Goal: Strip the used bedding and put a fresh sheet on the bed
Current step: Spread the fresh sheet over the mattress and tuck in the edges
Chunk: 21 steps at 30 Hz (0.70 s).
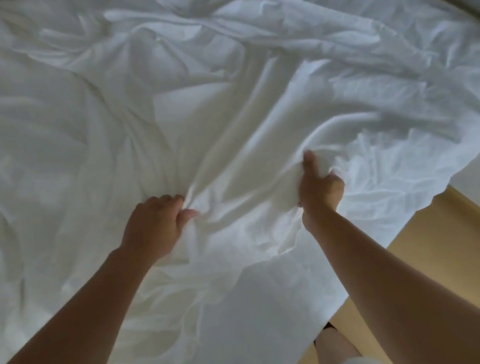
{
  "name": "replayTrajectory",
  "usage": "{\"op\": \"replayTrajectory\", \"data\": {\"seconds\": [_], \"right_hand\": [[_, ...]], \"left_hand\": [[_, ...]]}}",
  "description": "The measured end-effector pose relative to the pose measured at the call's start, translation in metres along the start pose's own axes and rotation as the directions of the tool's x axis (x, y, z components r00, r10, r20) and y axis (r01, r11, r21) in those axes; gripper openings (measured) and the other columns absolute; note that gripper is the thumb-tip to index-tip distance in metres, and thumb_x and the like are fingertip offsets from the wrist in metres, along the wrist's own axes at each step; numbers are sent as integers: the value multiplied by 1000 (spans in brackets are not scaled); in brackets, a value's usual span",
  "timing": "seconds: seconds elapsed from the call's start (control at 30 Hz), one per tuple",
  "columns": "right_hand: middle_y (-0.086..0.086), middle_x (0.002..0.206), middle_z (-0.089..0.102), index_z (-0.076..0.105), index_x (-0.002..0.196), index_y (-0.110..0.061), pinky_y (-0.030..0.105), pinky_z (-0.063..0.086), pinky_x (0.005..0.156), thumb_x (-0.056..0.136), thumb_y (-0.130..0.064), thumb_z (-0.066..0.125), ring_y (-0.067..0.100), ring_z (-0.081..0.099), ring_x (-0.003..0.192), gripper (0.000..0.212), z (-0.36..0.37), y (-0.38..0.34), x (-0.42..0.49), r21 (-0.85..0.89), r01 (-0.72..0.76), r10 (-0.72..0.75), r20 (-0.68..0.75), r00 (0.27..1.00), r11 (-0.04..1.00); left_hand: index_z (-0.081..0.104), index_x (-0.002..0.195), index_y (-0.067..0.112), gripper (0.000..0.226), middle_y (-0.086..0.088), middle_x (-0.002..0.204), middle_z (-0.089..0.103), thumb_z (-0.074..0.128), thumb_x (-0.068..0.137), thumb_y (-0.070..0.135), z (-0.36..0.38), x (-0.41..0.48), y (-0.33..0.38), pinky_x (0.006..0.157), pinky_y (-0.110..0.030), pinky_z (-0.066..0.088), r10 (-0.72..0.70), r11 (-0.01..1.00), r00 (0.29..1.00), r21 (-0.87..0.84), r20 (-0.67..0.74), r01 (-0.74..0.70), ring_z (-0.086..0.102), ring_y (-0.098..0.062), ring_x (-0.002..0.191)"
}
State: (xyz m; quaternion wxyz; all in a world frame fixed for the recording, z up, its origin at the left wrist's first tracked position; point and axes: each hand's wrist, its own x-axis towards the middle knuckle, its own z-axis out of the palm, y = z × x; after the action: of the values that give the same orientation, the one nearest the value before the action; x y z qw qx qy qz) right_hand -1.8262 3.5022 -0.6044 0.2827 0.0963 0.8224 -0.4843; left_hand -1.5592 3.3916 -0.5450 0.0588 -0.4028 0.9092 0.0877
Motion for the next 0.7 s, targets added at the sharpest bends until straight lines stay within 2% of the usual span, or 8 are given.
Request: {"op": "replayTrajectory", "data": {"seconds": [0.1, 0.17, 0.27, 0.33, 0.4, 0.47, 0.57, 0.7], "right_hand": [[7, 82, 70, 61, 86, -10, 32, 53, 47, 59, -95, 52, 25, 69, 57, 90, 0, 10, -21, 83, -12, 17, -53, 998, 996], [6, 93, 68, 55, 90, -15, 33, 55, 63, 62, -97, 45, 25, 71, 77, 88, -1, 31, -40, 43, -31, 36, -133, 990, 999], [14, 125, 54, 47, 132, -12, 48, 51, 93, 65, -98, 41, 37, 58, 111, 109, 0, 77, -80, -82, -325, 308, -171, 936, 942], [15, 117, 63, 50, 131, -6, 52, 55, 94, 67, -92, 52, 38, 64, 109, 107, 10, 100, -114, 109, -504, 497, 89, 863, 857], [16, 115, 70, 62, 115, -11, 52, 55, 95, 69, -83, 64, 36, 67, 111, 86, 27, 114, -145, 174, -589, 484, 414, 771, 789], [17, 118, 70, 65, 118, -10, 48, 55, 95, 71, -69, 76, 34, 68, 110, 76, 49, 123, -175, 100, -515, 378, 564, 734, 851], [7, 103, 74, 67, 115, -8, 38, 60, 80, 75, -49, 84, 27, 72, 91, 60, 80, 135, -219, 34, -382, 305, 539, 785, 924], [-7, 92, 77, 72, 109, -22, 26, 60, 68, 73, -59, 79, 13, 74, 82, 52, 77, 165, -268, 143, -335, 219, 514, 829, 931]], "left_hand": [[57, 70, 7, 51, -16, 56, 58, 46, 99, 48, 8, -8, -24, 55, -43, 51, -27, 988, 997, -152, -71, 16, 61, -42, 57], [53, 66, 7, 54, -12, 48, 54, 45, 100, 49, 9, -18, -42, 51, -42, 51, 3, 977, 993, -211, -117, -28, 58, -38, 48], [53, 64, 1, 55, -16, 52, 55, 51, 103, 41, 9, -38, -77, 54, -42, 50, -142, 942, 973, -326, -182, 77, 56, -36, 49], [57, 69, 3, 52, -20, 61, 60, 51, 103, 41, 6, -47, -103, 62, -43, 51, -283, 931, 939, -292, -193, 220, 62, -40, 60], [57, 72, 11, 51, -16, 64, 63, 46, 103, 49, 2, -50, -126, 67, -43, 51, -398, 905, 899, -239, -185, 352, 65, -40, 66], [58, 76, 13, 50, -17, 76, 66, 42, 103, 52, -4, -47, -140, 73, -43, 49, -478, 871, 863, -212, -162, 443, 65, -42, 79], [59, 95, 6, 49, -21, 95, 69, 48, 98, 54, -9, -47, -137, 82, -45, 50, -464, 839, 882, -358, -81, 409, 66, -42, 94], [45, 132, 7, 107, -21, 126, 55, 66, 63, 86, -16, -101, -111, 95, -51, 49, -373, 893, 919, -221, 128, 393, 54, -43, 117]]}}
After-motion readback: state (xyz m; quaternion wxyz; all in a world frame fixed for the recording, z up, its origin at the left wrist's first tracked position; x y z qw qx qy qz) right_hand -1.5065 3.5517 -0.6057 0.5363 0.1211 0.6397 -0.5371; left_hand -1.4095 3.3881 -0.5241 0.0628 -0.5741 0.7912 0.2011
